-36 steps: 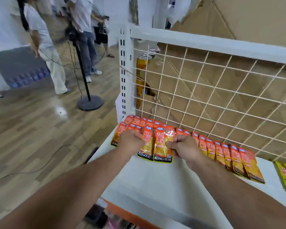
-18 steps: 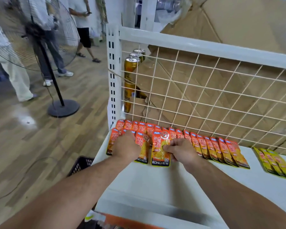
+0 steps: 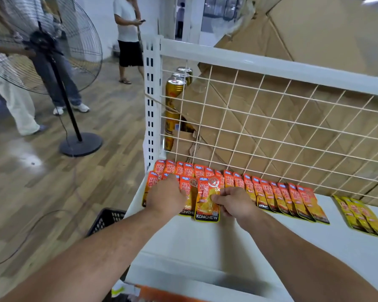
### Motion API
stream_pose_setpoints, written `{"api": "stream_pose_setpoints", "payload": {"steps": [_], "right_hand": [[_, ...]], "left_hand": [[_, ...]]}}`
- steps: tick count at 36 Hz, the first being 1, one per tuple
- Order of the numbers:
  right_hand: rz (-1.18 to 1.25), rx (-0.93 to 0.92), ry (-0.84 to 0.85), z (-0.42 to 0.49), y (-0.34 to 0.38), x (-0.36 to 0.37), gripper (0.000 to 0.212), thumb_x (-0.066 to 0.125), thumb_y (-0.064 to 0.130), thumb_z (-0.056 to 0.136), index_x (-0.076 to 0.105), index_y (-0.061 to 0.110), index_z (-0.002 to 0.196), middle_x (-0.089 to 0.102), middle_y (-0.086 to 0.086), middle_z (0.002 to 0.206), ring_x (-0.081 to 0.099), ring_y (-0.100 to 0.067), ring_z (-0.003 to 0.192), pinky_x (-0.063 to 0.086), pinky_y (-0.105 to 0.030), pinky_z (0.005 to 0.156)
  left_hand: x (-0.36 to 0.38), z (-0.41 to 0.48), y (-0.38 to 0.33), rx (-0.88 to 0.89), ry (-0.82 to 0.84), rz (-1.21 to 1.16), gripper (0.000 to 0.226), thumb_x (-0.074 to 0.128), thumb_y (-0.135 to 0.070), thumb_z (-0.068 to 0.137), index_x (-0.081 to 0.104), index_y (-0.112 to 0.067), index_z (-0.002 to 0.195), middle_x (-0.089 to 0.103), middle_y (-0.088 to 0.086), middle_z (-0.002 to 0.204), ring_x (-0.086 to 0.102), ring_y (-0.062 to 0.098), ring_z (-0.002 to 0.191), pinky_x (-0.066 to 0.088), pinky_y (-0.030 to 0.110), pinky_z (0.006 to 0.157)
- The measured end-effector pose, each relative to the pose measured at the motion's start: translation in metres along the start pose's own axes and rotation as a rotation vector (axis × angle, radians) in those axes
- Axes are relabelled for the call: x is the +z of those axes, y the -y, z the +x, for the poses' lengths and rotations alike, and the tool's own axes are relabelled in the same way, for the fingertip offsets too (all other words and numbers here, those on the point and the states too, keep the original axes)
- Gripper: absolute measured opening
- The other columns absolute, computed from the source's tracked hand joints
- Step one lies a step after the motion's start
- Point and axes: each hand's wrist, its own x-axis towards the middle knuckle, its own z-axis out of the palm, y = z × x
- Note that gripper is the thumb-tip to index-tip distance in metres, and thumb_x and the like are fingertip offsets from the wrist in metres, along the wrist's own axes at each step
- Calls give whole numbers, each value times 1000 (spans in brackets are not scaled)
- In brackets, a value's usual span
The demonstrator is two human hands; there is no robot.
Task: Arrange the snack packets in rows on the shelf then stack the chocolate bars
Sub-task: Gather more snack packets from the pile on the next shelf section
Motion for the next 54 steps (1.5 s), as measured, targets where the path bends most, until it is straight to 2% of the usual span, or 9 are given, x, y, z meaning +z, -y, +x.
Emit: {"api": "stream_pose_setpoints", "payload": {"steps": [9,12,15,18,28,36,42,49,54], "right_hand": [[-23,73,3,12,7,18,19,75,12,87,58,10,79,47,-6,49,36,-15,37,25,-19,37],[-186,30,-32,16,6,24,14,75,15,87,66,8,79,56,-5,57,46,-16,45,34,-21,40],[-463,-32,-80,21,2,28,29,74,28,87,62,16,63,58,2,63,56,-17,62,35,-23,46],[-565,-48,-136,22,1,30,32,70,39,86,70,11,71,59,0,64,58,-20,65,34,-25,50],[-599,-50,-197,26,-2,36,36,66,44,86,73,12,73,69,-5,70,68,-25,70,52,-30,61],[-689,-70,-267,19,-2,35,36,59,54,88,60,18,84,66,-1,80,63,-26,77,43,-29,62],[-650,-91,-273,8,-3,30,36,56,58,88,58,22,85,66,3,81,64,-23,79,52,-31,68],[-884,-461,-408,-6,-17,16,34,58,48,87,69,24,107,68,1,108,55,-31,107,48,-42,87],[-979,-389,-319,-22,-26,-4,68,43,63,80,50,37,142,45,3,153,34,-30,143,31,-50,114]], "left_hand": [[-6,-2,11,125,-151,2,24,54,-27,91,53,-12,109,60,9,106,56,29,100,46,38,77],[-4,-3,15,152,-161,0,20,56,-26,90,54,-12,104,59,9,104,55,28,98,46,39,77],[-4,-3,17,167,-167,-4,18,56,-26,90,55,-13,102,59,7,103,55,26,99,46,37,78],[-4,-3,18,157,-147,16,22,55,-28,90,55,-14,107,59,7,106,54,26,102,49,39,83],[-10,-9,18,171,-135,15,26,54,-31,92,55,-15,112,59,5,110,53,22,104,49,36,84],[-15,-14,20,195,-116,77,26,50,-34,93,53,-19,115,56,2,115,51,21,108,46,34,87],[-18,-21,21,293,-125,129,24,49,-32,92,59,-20,111,60,-2,113,51,20,109,39,31,93],[-10,-24,3,352,-25,134,51,48,-45,94,46,-26,141,47,-7,145,37,17,136,25,34,114],[-1,-25,-18,416,64,188,60,43,-48,95,33,-30,150,32,-7,157,20,17,147,9,39,121]]}}
